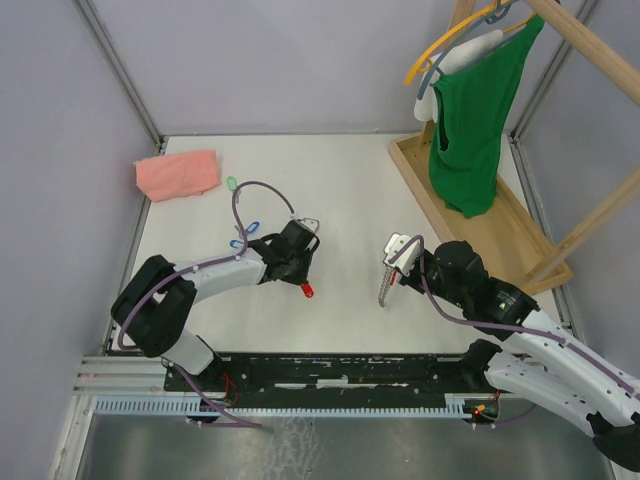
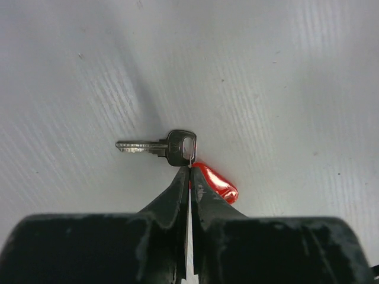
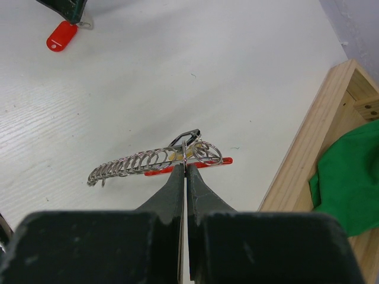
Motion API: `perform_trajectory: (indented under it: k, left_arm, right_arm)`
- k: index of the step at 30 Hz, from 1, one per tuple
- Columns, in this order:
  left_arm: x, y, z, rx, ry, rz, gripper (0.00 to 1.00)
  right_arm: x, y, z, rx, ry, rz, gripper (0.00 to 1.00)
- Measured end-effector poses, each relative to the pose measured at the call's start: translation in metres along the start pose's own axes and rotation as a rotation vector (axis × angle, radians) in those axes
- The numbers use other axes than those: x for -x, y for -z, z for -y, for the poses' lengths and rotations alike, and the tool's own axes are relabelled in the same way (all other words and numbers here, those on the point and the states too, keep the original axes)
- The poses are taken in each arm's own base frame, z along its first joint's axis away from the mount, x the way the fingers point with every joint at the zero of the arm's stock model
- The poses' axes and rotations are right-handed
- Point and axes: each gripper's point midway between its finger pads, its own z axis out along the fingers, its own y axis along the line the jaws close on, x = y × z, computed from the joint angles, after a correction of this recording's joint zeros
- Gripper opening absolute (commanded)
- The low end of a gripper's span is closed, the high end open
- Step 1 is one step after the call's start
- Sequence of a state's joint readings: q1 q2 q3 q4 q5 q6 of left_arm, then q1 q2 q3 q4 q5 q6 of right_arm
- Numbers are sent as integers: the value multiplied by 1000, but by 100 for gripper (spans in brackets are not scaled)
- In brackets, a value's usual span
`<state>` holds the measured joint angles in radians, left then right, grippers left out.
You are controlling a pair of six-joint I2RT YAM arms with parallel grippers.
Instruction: Put the keys on the keyring
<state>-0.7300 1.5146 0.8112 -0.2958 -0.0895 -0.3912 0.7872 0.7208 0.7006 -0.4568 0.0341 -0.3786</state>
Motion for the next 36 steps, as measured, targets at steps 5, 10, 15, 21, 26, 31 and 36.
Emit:
perform_trajectory:
  k: [5,10,15,21,26,31,36]
  left_arm:
    - [-5,-6,-7,54,-8,-61,16]
    - [-2,-8,-8,68,-7,-60,27]
    - [-1,-7,-7,66,13,-50,34]
    - [-4,4,-7,41,66,9,38]
    - [-9,5,-8,35,137,43,39]
    - [-23,1,-12,30,233,67,38]
    - [-21,2,-12,9,316,124,36]
  right_arm:
    - [0,0,-1,2,1,1,1]
    - [0,0,-1,2,1,1,1]
    - [0,0,-1,3,2,1,1]
    - [0,0,-1,4,2,1,0]
    - [0,0,-1,4,2,1,1]
    - [0,0,-1,4,2,1,0]
    - [-1,0,-2,5,3,0,0]
